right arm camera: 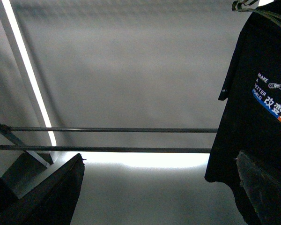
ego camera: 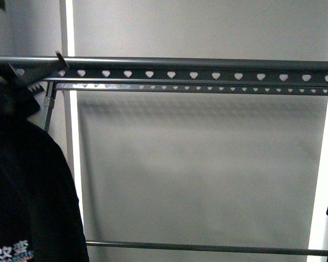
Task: Hang clothes on hanger
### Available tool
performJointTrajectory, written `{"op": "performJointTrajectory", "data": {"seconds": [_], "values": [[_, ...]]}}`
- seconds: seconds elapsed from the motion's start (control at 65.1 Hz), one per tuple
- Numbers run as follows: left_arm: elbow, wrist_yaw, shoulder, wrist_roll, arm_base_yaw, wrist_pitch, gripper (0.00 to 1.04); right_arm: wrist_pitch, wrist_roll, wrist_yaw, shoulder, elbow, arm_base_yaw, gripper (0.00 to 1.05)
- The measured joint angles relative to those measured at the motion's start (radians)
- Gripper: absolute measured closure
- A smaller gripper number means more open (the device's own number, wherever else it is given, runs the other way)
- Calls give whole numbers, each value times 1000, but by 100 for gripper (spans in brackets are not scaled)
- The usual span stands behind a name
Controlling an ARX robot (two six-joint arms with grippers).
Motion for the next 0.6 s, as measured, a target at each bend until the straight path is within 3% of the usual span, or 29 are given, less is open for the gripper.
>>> {"op": "performJointTrajectory", "data": {"seconds": [0.061,0.353,0.599], "values": [[-51,29,-88,43,0,-10,101,0,0,0,0,0,0,7],[-126,365,-336,232,32,-69,101,0,0,0,0,0,0,7],[-123,724,-429,328,47,-200,101,0,0,0,0,0,0,7]]}}
